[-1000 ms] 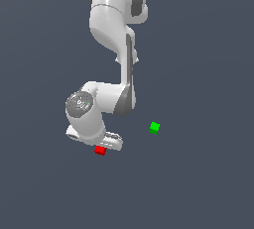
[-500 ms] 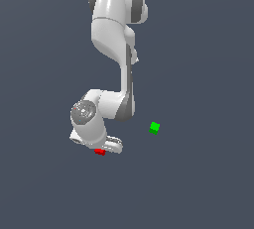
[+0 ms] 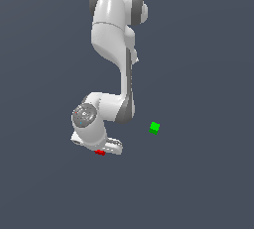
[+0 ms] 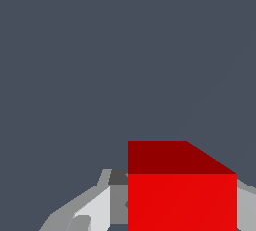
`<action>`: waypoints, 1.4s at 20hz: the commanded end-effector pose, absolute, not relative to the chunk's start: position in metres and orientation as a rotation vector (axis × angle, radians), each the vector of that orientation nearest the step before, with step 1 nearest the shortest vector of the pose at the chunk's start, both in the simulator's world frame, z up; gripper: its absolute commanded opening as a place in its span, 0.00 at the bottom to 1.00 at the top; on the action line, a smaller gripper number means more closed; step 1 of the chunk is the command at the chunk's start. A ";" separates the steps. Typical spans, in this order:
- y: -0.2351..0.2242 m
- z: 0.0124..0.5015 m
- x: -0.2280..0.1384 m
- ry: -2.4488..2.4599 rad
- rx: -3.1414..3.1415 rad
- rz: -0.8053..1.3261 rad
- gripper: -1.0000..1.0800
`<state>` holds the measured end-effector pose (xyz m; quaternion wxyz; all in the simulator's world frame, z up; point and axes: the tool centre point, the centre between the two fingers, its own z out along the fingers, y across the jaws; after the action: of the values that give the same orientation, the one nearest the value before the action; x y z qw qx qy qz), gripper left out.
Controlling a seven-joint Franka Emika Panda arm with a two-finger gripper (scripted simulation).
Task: Stack the red cube on top of the green cube.
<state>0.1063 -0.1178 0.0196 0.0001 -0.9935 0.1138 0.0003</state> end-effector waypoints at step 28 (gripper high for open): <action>-0.117 0.113 0.105 0.357 -3.121 0.000 0.00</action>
<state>0.1053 -0.1175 0.1073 0.0001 -0.9935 0.1138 -0.0004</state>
